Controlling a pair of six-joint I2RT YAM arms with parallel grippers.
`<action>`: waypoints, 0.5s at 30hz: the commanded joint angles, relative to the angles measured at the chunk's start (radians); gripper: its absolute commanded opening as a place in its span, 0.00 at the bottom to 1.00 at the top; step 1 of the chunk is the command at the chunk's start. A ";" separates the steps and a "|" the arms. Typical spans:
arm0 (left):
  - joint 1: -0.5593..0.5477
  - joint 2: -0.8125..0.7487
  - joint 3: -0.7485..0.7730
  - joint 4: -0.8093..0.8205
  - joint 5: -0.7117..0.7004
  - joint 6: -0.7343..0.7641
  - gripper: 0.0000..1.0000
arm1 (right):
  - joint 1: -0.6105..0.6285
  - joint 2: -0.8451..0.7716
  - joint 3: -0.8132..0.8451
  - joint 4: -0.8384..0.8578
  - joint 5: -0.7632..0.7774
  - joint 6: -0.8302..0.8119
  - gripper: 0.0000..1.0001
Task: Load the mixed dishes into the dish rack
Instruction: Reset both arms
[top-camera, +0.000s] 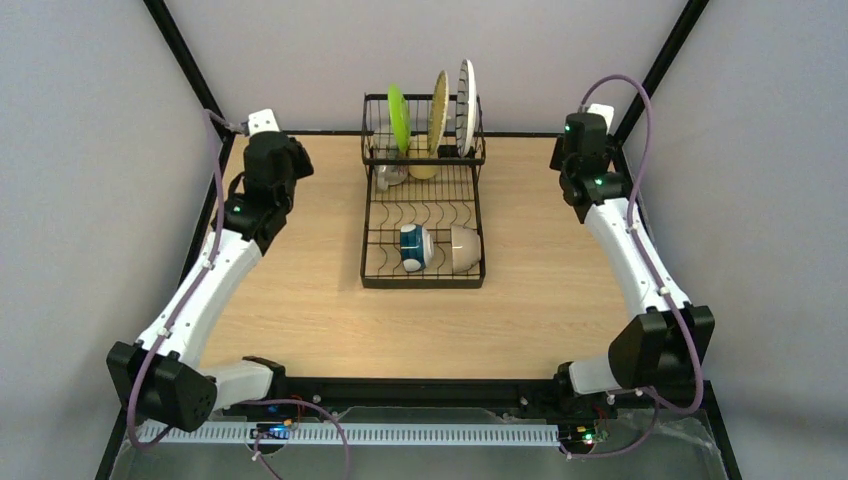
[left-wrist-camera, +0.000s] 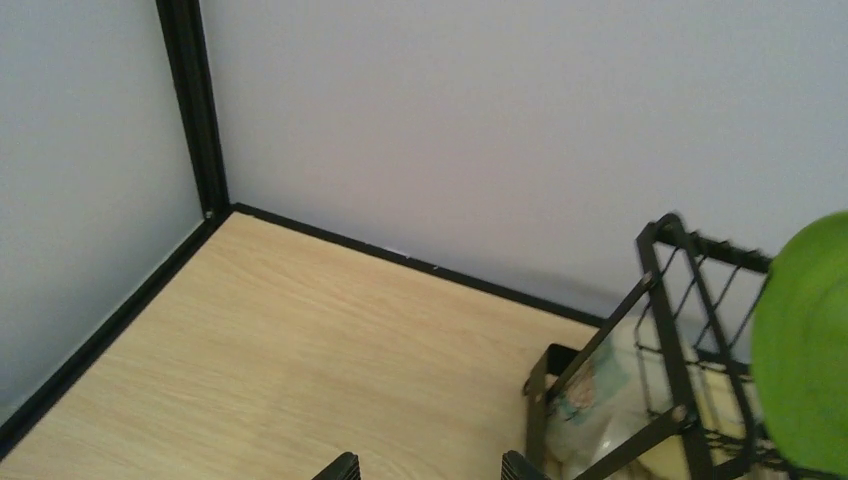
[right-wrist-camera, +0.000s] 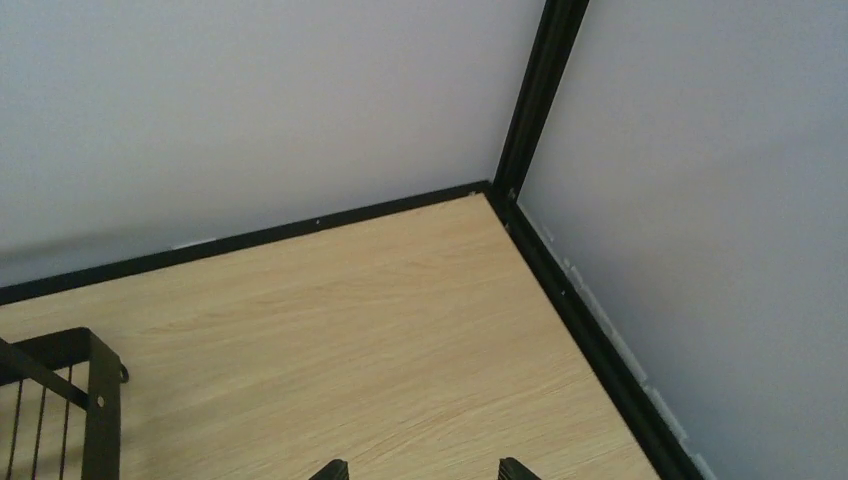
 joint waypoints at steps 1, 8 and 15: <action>-0.026 -0.009 -0.069 0.097 -0.121 0.146 0.80 | -0.078 0.020 -0.041 0.064 -0.154 0.040 0.85; -0.029 0.027 -0.168 0.183 -0.119 0.174 0.80 | -0.090 0.057 -0.098 0.123 -0.233 0.020 0.91; -0.029 0.065 -0.214 0.226 -0.132 0.181 0.80 | -0.089 0.073 -0.122 0.202 -0.314 -0.010 1.00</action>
